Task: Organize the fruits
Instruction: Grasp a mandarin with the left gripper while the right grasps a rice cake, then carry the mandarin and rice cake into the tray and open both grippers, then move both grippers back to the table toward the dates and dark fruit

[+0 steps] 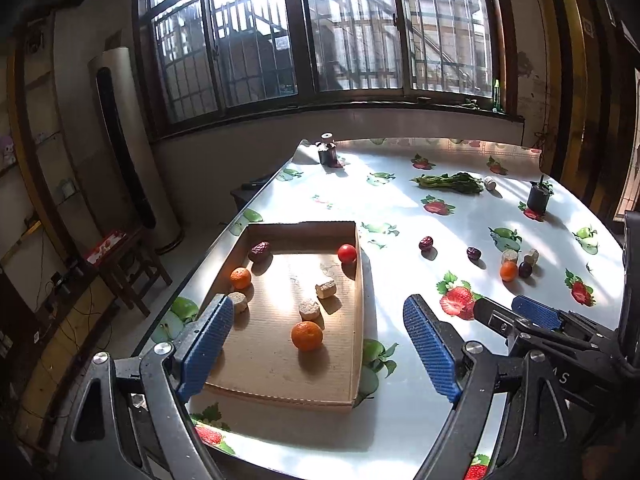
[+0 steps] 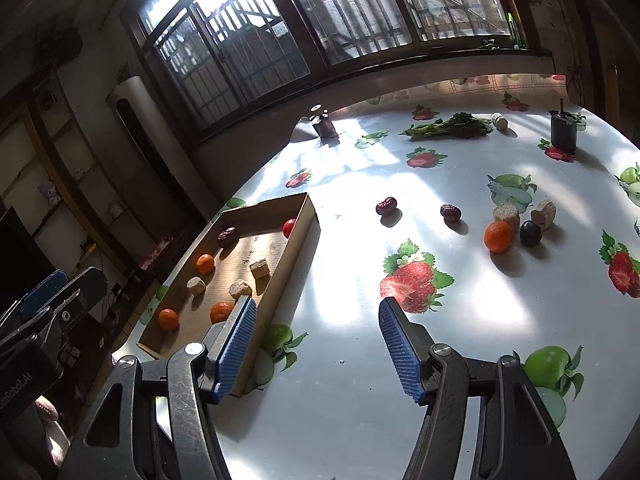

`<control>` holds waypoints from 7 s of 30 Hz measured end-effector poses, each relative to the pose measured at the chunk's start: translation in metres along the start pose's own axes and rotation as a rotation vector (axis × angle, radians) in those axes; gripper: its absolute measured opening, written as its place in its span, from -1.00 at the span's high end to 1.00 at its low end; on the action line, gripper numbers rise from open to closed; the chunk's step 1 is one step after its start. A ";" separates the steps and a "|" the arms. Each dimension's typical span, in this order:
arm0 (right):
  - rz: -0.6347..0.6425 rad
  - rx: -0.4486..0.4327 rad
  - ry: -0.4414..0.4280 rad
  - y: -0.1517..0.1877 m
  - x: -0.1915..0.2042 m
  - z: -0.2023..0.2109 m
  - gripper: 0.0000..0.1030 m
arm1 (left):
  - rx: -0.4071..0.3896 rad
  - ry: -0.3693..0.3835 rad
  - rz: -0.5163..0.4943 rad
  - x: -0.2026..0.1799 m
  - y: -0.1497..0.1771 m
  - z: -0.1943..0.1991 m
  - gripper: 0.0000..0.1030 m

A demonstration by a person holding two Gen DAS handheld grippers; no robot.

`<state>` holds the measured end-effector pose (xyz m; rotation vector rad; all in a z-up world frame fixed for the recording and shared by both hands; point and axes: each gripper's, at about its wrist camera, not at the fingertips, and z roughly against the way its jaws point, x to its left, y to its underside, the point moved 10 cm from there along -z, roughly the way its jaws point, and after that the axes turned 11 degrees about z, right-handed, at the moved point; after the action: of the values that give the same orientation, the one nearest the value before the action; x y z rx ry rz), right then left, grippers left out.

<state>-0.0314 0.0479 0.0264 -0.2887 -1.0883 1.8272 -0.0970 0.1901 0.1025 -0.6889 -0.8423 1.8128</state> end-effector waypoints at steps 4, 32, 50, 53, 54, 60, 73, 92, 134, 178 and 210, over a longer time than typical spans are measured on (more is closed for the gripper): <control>-0.037 -0.010 0.048 -0.006 -0.041 0.021 -0.32 | 0.064 0.137 0.089 -0.007 -0.003 -0.011 -0.67; -0.175 0.219 0.236 -0.017 -0.253 -0.075 -0.16 | 0.422 0.403 -0.101 -0.202 0.062 -0.162 0.20; -0.195 0.132 0.220 -0.024 -0.263 -0.060 0.21 | 0.398 0.398 -0.283 -0.282 0.084 -0.205 0.44; -0.192 0.134 0.218 -0.023 -0.262 -0.061 0.21 | 0.405 0.405 -0.263 -0.278 0.083 -0.200 0.45; -0.192 0.133 0.219 -0.023 -0.263 -0.060 0.21 | 0.401 0.406 -0.252 -0.275 0.081 -0.197 0.45; -0.181 0.104 0.218 -0.025 -0.261 -0.054 0.21 | 0.335 0.407 -0.198 -0.237 0.064 -0.154 0.45; -0.053 0.075 0.189 -0.032 -0.185 -0.037 0.20 | 0.198 0.105 0.110 0.009 0.023 -0.103 0.44; 0.363 0.255 -0.249 0.015 0.136 -0.115 0.19 | 0.290 -0.040 0.346 0.144 0.066 -0.139 0.44; 0.192 0.088 -0.066 0.015 0.074 -0.037 -0.38 | -0.031 -0.105 0.163 0.090 0.008 -0.018 -0.28; 0.013 0.025 0.410 -0.057 -0.176 0.078 -0.38 | 0.117 0.230 0.028 -0.075 -0.046 -0.053 -0.40; 0.027 0.254 0.233 -0.002 -0.215 -0.076 -0.27 | 0.438 0.298 0.058 -0.158 0.019 -0.209 -0.06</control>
<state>0.1270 -0.0857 -0.0691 -0.3564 -0.6869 1.8790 0.1089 0.0878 -0.0242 -0.6759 -0.2185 1.8064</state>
